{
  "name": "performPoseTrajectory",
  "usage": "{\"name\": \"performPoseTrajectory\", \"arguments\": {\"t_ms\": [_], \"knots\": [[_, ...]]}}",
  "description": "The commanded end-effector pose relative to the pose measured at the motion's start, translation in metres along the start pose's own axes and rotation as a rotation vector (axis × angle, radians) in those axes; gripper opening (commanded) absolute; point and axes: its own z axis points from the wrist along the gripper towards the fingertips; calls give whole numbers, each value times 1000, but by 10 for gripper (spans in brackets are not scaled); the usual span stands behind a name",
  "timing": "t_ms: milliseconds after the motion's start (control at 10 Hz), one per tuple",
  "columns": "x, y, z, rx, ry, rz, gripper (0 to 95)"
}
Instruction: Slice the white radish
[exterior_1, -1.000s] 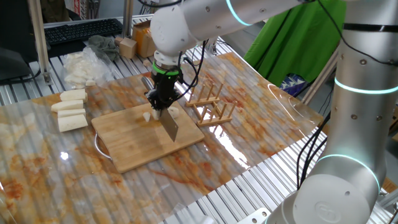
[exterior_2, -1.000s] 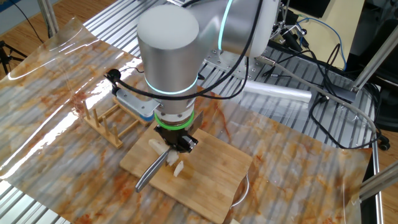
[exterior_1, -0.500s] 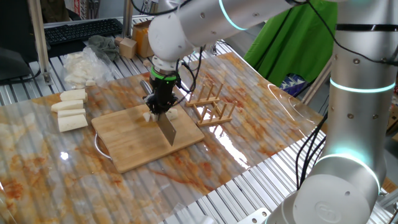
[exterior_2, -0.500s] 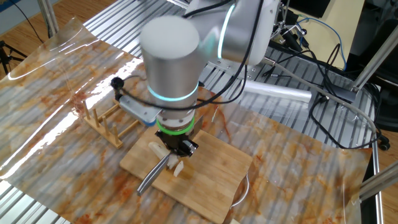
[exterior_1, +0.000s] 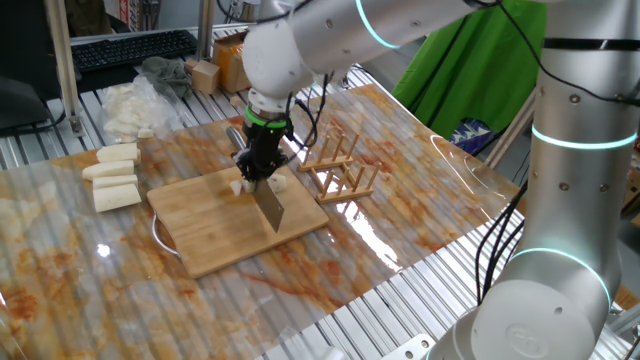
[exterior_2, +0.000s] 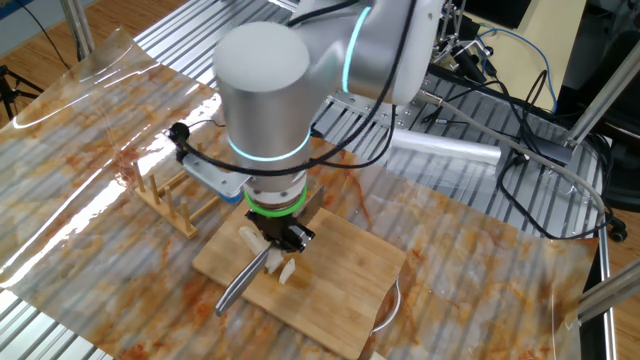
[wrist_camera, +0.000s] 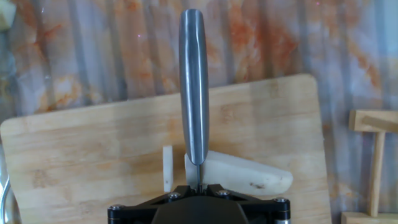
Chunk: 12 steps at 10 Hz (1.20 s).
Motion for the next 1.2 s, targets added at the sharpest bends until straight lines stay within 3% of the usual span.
{"name": "performPoseTrajectory", "arguments": {"t_ms": [100,300,400,900,1100,1200], "knots": [[3,-1,0,5,-11,-1,0],[-1,3,14,3,-31,4,0],[-1,3,15,5,-23,5,0],[9,14,-11,-8,-7,61,0],[10,10,-25,-27,12,71,0],[11,7,-30,-21,12,67,0]]}}
